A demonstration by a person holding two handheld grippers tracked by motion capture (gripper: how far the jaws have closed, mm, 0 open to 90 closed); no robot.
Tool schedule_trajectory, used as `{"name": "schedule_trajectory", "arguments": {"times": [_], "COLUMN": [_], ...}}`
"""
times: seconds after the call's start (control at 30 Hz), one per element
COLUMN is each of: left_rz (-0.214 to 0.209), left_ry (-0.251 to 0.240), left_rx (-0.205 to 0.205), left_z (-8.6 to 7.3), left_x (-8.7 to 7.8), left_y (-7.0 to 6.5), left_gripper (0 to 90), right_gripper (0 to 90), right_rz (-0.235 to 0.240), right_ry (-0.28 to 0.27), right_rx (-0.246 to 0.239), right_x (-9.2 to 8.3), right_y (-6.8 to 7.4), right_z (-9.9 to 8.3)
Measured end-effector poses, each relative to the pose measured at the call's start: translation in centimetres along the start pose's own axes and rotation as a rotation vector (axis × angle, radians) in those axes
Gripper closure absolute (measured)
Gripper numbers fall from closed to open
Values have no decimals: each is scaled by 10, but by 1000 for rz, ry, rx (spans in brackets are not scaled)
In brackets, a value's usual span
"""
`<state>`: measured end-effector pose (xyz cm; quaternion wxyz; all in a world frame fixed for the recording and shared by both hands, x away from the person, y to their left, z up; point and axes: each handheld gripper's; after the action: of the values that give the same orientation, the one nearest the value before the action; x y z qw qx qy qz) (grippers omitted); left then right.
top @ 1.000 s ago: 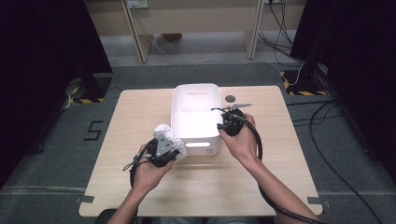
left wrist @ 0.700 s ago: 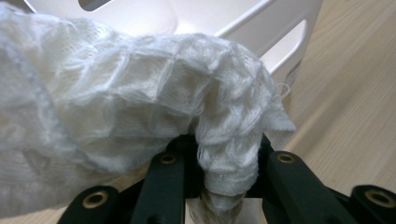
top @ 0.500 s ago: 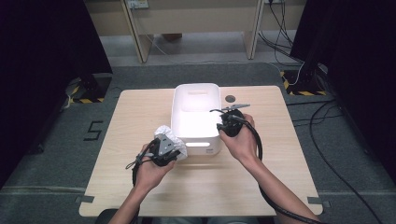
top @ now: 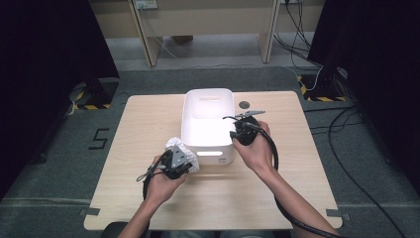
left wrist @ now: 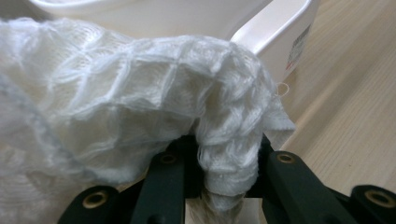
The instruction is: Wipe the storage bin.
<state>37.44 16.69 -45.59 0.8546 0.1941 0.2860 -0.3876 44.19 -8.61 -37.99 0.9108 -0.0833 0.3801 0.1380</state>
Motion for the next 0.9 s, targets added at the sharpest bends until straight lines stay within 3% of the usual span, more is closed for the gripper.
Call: {"name": "schedule_trajectory", "arguments": {"times": [0.4,0.9], "left_rz": [-17,-18], "left_ry": [55,67], "left_rx": [-15,-44], "left_z": [-12,-17], "left_x": [17,25], "left_y": [-1,-3], "left_gripper": [747,747], "right_gripper": [740,741], "right_rz": [2,-5], "right_ry": [-6,-12], "right_rx": [-1,-7], "right_x": [0,0], "right_y": [0,0], "right_z": [0,-1]}}
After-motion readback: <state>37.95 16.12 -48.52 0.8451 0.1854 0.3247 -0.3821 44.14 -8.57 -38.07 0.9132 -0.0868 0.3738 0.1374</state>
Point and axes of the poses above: each handheld gripper's, and its own axes: x roughly forward along the jaws, z roughly out of its top, y roughly to its left, and after that the axes turned 10 degrees about -z, right-handed
